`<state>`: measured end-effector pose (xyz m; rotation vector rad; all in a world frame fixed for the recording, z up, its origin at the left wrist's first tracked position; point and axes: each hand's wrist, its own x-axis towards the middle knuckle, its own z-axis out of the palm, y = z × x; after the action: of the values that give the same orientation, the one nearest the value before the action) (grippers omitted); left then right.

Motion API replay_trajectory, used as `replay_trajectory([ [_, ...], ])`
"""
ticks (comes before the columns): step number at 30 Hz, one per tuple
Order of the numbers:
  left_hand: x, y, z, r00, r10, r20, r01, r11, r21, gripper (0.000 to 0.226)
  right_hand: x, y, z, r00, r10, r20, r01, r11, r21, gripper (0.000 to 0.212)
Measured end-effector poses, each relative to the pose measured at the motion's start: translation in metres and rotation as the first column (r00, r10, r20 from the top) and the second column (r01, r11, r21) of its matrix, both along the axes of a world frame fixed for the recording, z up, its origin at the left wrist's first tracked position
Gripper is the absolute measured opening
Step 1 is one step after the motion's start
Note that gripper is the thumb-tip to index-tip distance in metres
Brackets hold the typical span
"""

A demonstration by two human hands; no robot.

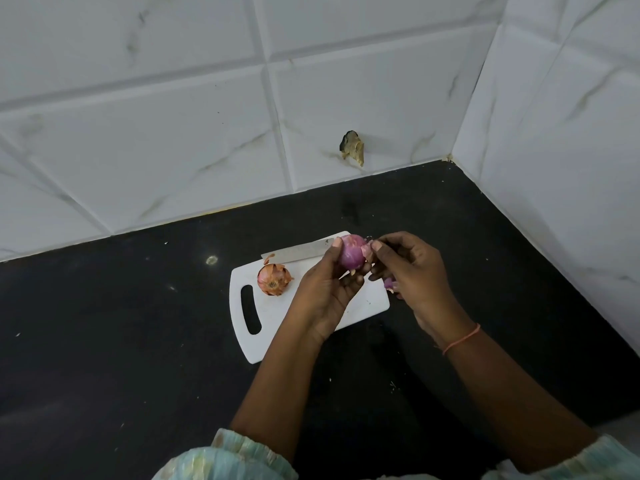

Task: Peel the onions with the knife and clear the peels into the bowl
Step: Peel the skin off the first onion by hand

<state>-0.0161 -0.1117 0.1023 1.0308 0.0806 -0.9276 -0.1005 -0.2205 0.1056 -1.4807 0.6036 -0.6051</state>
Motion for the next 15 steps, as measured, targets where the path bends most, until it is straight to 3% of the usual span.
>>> replay_trajectory([
  [5,0.0005,-0.0027,-0.0014,0.995,0.01,-0.104,-0.011,1.0,-0.011,0.042,0.0016,-0.001,0.0018,1.0,-0.022,-0.007,0.023,0.978,0.205,0.009],
  [12,0.0021,-0.0044,-0.0019,0.995,-0.066,0.07,0.058,0.992,0.112,0.033,0.0023,-0.0001,0.0074,0.997,0.028,-0.067,-0.026,0.999,0.027,0.014],
  [15,0.0028,-0.0021,0.0001,0.999,-0.037,0.009,0.037,0.997,0.064,0.024,0.0028,-0.0015,0.0082,0.998,0.02,-0.053,-0.015,0.995,0.102,0.015],
])
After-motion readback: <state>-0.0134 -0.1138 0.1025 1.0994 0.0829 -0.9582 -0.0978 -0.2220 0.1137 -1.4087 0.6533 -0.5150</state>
